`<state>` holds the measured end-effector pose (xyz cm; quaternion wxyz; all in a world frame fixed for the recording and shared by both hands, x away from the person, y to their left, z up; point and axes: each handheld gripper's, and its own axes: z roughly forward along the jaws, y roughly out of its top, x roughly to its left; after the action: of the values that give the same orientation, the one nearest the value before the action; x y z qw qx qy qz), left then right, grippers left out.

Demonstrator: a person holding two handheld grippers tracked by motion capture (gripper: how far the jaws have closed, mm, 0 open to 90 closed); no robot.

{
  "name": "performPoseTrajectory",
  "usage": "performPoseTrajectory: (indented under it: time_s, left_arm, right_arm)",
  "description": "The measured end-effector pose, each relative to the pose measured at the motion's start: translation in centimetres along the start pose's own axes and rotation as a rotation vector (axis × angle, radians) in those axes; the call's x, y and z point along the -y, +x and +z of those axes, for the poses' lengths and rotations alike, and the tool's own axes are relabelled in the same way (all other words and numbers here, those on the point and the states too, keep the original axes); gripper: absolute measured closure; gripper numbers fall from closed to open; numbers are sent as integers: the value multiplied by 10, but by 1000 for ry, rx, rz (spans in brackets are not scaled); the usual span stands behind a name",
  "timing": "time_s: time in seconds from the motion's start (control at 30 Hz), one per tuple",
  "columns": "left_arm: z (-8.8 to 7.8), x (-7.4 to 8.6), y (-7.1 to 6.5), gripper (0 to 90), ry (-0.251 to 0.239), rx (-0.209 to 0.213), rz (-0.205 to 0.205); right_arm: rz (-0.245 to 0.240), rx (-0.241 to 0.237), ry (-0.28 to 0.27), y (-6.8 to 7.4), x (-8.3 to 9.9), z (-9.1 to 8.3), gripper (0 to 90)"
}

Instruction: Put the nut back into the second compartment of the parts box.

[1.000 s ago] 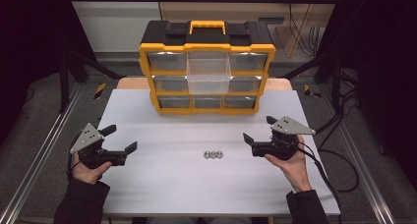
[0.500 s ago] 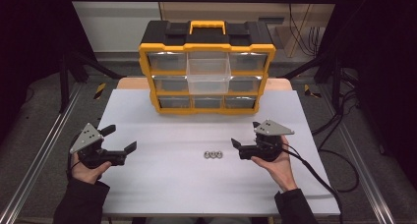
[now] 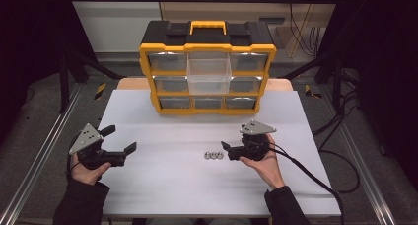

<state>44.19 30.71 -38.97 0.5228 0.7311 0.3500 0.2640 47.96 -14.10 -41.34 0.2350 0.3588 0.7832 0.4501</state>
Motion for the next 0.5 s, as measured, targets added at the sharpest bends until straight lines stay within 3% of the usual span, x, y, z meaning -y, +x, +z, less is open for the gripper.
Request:
performPoseTrajectory:
  time_s: [0.17,0.23,0.5]
  left_arm:
    - [1,0,0,14,3,1,-3]
    - [2,1,-1,14,8,-1,3]
    - [3,0,-3,14,12,1,7]
  right_arm:
    - [12,3,6,4,3,6,112]
    - [12,-3,33,6,6,12,115]
    - [-6,-13,63,10,12,20,142]
